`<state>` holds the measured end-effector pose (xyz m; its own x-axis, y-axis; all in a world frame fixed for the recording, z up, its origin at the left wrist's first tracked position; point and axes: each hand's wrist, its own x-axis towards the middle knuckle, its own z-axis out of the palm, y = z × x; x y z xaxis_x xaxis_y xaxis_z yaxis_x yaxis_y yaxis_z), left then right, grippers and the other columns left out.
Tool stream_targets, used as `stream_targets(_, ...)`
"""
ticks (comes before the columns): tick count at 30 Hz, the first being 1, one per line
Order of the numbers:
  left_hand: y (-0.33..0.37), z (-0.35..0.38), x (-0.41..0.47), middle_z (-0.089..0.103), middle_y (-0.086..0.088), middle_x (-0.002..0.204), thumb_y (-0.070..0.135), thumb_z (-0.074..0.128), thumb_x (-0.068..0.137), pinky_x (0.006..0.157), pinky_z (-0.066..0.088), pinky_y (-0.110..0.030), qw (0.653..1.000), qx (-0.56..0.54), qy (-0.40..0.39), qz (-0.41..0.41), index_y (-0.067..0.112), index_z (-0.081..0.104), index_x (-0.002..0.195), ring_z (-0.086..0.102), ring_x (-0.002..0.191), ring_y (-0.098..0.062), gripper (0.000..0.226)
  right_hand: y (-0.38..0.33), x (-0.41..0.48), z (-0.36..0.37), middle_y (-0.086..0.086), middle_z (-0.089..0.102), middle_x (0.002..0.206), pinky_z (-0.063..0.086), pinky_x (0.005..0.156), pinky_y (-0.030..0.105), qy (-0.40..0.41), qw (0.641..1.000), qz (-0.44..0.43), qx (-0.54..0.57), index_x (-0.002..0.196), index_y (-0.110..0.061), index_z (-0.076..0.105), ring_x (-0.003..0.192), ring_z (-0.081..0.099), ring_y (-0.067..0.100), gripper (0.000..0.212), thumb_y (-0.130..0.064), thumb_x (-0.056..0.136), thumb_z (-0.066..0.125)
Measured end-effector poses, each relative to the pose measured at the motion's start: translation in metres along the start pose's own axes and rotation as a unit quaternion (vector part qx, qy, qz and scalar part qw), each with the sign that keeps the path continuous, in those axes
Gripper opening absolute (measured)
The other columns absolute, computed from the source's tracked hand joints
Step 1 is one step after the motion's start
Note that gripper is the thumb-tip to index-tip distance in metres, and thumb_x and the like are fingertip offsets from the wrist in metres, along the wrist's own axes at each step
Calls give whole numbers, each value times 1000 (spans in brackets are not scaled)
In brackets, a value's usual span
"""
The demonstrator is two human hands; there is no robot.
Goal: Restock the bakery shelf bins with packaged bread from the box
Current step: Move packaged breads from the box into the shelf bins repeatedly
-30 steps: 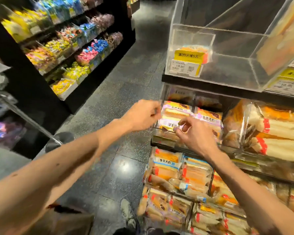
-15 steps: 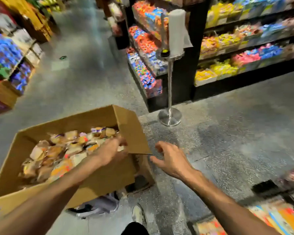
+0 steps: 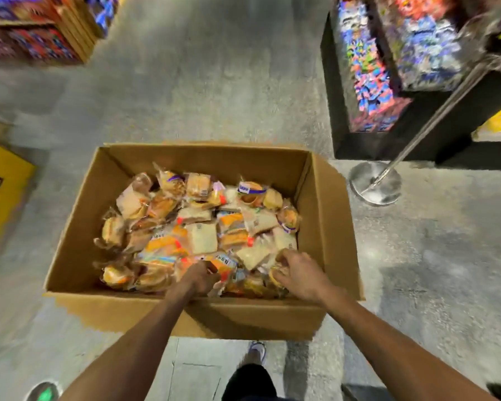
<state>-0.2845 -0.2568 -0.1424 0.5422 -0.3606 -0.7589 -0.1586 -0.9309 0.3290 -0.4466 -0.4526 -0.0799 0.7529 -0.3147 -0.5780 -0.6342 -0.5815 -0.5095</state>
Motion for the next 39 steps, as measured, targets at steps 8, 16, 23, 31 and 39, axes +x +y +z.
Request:
stream_targets(8, -29, -4, 100, 50, -18, 141, 27, 63, 93, 102, 40, -41, 997, -33, 28, -69, 8, 43, 144, 48, 128, -36, 58, 24, 130, 59, 2, 61, 116, 48, 98, 37, -76, 965, 201, 149, 118, -20, 59, 114, 57, 25, 43, -48, 88, 70)
stream_targets(16, -54, 6, 172, 40, -23, 147, 67, 65, 79, 110, 37, -52, 959, -176, 156, -161, 2, 19, 150, 40, 134, -40, 107, 32, 222, 94, 1, 56, 130, 49, 100, 41, -38, 857, 290, 424, 141, -18, 46, 115, 58, 22, 94, -72, 69, 73)
stream_targets(23, -81, 11, 201, 70, -6, 105, 67, 83, 57, 85, 58, -45, 951, -244, 66, -181, 12, 55, 120, 68, 94, -26, 88, 37, 269, 94, 11, 72, 95, 48, 75, 31, 3, 717, 329, 614, 100, -12, 63, 83, 63, 17, 64, -55, 57, 81)
stream_targets(31, -56, 0, 181, 65, -13, 119, 47, 73, 84, 94, 51, -40, 984, -41, -81, -151, 4, 55, 129, 62, 111, -30, 65, 43, 276, 87, -4, 53, 62, 44, 46, 17, -10, 710, 389, 587, 79, -16, 64, 53, 45, 6, 23, -35, 83, 77)
stream_targets(39, -39, 5, 166, 45, -8, 139, 54, 72, 82, 107, 38, -42, 988, 66, -8, -141, 14, 50, 135, 39, 130, -30, 70, 58, 224, 120, 6, 72, 99, 50, 68, 31, 16, 901, 374, 219, 76, -21, 59, 87, 64, 21, 31, -35, 72, 87)
